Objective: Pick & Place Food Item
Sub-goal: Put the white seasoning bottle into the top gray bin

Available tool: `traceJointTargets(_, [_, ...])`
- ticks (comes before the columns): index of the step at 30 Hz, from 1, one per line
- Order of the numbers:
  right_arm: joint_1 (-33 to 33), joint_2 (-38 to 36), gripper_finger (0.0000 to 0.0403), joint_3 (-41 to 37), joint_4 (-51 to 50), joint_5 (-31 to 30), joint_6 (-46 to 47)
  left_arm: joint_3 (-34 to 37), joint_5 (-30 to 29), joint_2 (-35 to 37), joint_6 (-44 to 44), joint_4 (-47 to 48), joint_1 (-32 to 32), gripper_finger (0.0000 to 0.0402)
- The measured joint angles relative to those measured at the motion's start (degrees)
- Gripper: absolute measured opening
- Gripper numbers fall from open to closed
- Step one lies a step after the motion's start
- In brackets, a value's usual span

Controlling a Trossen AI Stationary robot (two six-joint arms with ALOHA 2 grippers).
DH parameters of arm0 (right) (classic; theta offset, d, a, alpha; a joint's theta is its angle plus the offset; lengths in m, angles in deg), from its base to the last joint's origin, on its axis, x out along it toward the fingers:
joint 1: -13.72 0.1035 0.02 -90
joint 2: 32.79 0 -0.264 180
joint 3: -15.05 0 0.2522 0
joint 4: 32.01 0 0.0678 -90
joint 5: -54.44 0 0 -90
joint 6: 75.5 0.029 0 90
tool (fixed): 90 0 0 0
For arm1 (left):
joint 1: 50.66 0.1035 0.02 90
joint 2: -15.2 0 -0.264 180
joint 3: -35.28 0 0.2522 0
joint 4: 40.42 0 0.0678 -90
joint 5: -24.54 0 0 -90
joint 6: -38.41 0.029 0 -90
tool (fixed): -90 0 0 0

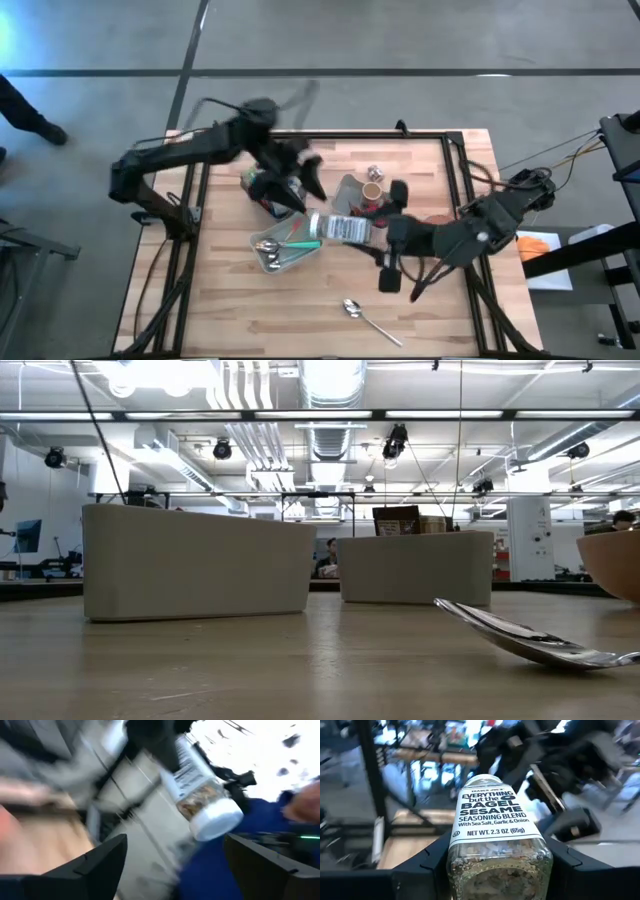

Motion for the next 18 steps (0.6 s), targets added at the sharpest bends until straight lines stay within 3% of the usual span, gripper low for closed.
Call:
traceJointTargets(2, [0.40,0.00,0.0196,1.74,1.74,-2.42,-2.96,0.00,-6.20,3.51,5.45,0.02,0.58,0.0321])
traceJointTargets(6, [0.63,0.00,0.0196,4.19,8.09,-7.31,-12.92,0.00,-28.76,9.07,11.62,-0.54,-0.85,0.0304])
traceJointTargets(8, [0.63,0.00,0.0196,5.06,11.33,-9.12,-19.09,0.00,-36.32,10.47,11.38,-1.69,-2.08,0.0300])
traceJointTargets(10, [0.46,-0.04,0.0196,5.18,15.19,-9.87,-26.21,0.00,-38.85,11.10,7.73,-4.04,-2.53,0.0299])
traceJointTargets(15, [-0.20,-0.04,0.0196,3.30,24.56,-16.28,-45.31,0.02,-39.99,9.98,-10.88,-14.31,-3.50,0.0299])
traceJointTargets(18, [-1.53,0.63,0.0196,1.71,30.63,-19.41,-53.14,0.02,-42.60,8.49,-14.83,-20.94,-6.10,0.0299])
